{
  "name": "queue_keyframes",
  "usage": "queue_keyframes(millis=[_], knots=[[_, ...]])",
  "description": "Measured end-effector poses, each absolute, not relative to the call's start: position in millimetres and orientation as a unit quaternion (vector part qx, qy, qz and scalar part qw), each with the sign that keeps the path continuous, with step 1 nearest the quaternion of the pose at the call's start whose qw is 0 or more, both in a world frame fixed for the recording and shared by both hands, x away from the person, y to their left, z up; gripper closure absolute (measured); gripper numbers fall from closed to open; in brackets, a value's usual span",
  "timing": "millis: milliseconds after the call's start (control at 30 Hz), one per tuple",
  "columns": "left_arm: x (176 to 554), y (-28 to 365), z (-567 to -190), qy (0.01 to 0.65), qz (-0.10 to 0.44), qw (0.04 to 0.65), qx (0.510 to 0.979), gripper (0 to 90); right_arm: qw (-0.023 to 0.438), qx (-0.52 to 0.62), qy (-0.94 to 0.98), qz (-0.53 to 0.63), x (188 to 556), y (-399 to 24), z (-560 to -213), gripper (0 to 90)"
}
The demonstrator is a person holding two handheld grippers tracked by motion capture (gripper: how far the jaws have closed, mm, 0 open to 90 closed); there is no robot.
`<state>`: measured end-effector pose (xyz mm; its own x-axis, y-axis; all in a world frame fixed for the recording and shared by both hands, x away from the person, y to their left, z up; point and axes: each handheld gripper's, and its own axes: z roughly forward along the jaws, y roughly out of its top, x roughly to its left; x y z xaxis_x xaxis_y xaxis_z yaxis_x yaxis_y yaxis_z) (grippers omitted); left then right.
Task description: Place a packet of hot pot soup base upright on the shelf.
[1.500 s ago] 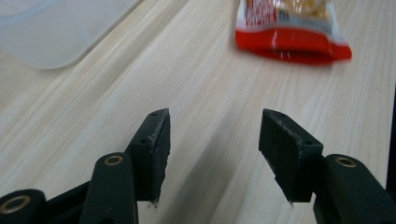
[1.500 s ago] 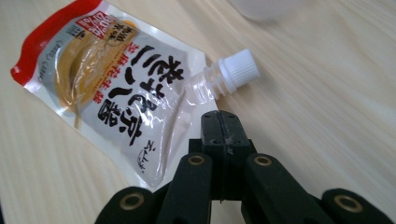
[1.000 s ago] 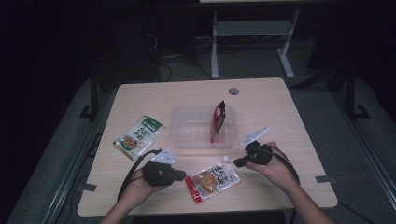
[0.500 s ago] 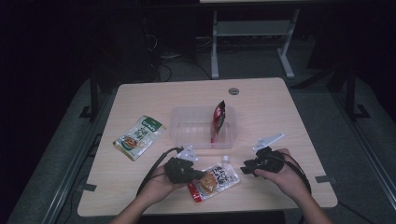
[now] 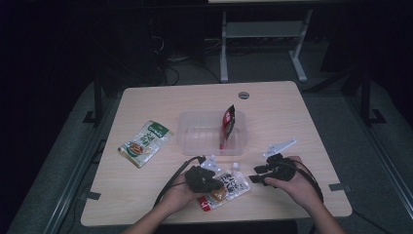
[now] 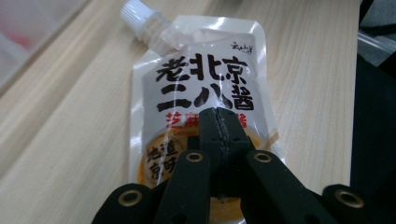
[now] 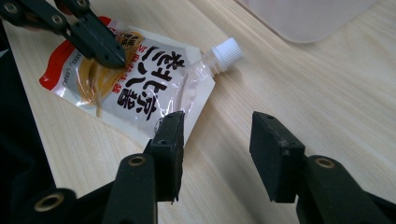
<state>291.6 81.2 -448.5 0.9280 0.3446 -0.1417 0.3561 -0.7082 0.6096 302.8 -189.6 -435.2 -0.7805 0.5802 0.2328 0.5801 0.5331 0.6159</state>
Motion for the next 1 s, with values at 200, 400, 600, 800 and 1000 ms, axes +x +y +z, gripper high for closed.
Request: queue_keyframes(millis=[200,400,600,800,1000], knots=[[293,79,-453,0.193,-0.01,0.318,0.928,89.9,-0.008,0.33,0.875,0.355,303,-188,-437,52.5],[294,74,-454,0.195,0.001,0.304,0.933,90.0,-0.024,0.321,0.877,0.356,301,-182,-439,50.2],[294,74,-454,0.193,0.004,0.3,0.934,90.0,-0.041,0.312,0.883,0.348,301,-172,-446,49.2],[293,74,-455,0.196,0.005,0.307,0.931,90.0,-0.065,0.312,0.883,0.343,304,-165,-453,46.3],[292,74,-455,0.198,0.005,0.309,0.93,90.0,-0.087,0.314,0.882,0.341,310,-161,-459,44.9]])
